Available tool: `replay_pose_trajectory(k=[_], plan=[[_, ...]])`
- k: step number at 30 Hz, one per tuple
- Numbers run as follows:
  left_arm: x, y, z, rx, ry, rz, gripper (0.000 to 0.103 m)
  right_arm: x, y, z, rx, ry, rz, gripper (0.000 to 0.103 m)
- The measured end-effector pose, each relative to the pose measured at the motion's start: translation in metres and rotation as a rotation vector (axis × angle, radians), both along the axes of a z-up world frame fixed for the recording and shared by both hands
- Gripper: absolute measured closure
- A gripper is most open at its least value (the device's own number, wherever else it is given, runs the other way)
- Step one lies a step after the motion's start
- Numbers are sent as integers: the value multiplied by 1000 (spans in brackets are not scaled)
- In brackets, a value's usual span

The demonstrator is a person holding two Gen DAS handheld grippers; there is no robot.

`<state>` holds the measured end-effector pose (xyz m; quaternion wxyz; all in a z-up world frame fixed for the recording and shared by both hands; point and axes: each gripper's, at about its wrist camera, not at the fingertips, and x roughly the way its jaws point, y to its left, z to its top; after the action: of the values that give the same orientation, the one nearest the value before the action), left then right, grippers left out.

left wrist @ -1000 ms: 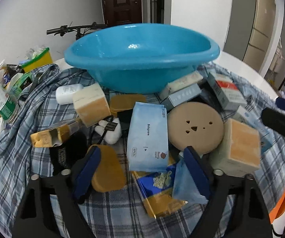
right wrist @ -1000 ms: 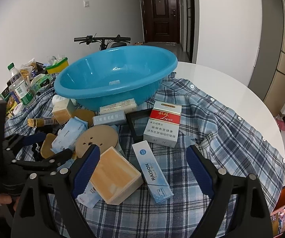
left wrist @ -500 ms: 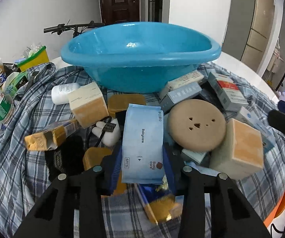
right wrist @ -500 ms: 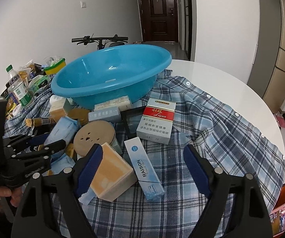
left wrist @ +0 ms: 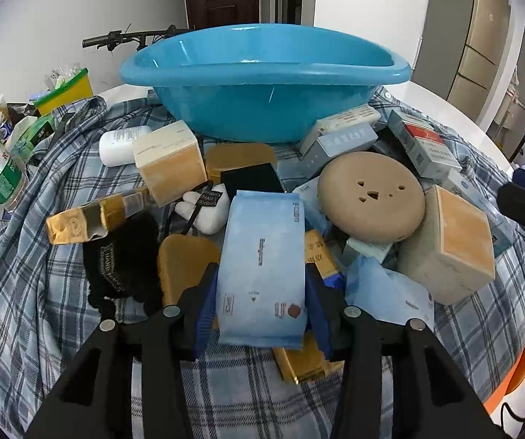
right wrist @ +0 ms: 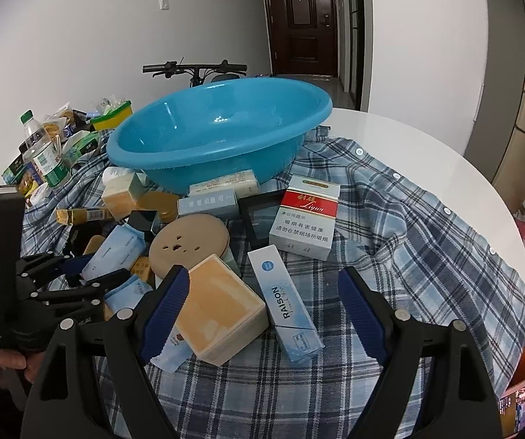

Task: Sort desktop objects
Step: 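Grasp the blue Babycare wipes pack with the left tool while the right tool approaches the tan soap box, then grasp the tan soap box with the right tool and lift it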

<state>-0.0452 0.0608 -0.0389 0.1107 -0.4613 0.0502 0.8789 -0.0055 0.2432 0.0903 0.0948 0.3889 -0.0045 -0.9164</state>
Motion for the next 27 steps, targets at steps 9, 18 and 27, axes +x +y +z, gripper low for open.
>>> replay_pose_trajectory(k=[9,18,27], plan=[[-5,-1,3,26,23,21,61,6,-11,-3,-17,-20,57,21],[13,-16,33,48,97,52,61,11,-30,-18,-35,-62,143,24],[17,-18,29,47,83,44,61,4,-30,-33,-11,-85,134,24]])
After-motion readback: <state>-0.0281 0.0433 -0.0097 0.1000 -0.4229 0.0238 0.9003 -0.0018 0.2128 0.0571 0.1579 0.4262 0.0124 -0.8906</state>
